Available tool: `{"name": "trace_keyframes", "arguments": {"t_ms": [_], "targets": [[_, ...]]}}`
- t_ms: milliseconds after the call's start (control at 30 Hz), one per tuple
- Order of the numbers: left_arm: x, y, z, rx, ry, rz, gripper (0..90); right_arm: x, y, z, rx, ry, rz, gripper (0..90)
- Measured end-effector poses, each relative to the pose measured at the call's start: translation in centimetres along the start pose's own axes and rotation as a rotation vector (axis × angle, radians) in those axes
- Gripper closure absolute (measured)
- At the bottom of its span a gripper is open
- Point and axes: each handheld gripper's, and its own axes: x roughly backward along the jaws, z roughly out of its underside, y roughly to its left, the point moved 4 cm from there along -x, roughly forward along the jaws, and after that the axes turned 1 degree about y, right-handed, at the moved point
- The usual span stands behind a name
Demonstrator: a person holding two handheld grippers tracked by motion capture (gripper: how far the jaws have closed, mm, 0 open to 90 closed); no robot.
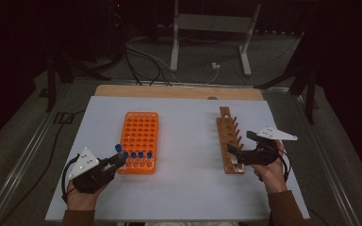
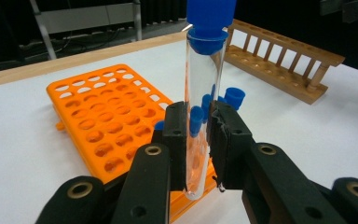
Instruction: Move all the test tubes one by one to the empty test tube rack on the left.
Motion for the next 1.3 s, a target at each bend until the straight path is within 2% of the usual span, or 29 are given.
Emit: {"name": "trace_keyframes", "arguments": {"t_ms": [233, 400, 633, 1000, 1300], "targets": [[0.1, 0.5, 0.4, 0.011, -0.012, -0.030, 78.4, 0.0, -0.2, 0.4, -0.009, 0.001, 0.002, 0.0], [0.1, 1.1, 0.7, 0.021, -0.022, -0.067, 78.4, 0.1, -0.1, 0.4, -0.010, -0.003, 0.000, 0.0], [-0.5, 1.9, 1.3, 0.034, -0.018, -0.109, 78.4, -0.1, 0.0, 0.5, -0.006, -0.001, -0.001, 0.0], [-1.5, 2.3, 1.9, 0.032, -0.014, -0.104, 78.3, -0.2, 0.1, 0.7, -0.005, 0.003, -0.005, 0.0], [-2.5, 2.5, 2.5, 0.023, 0.022, -0.113, 78.3, -0.2, 0.1, 0.8, -0.007, 0.004, -0.004, 0.0]]}}
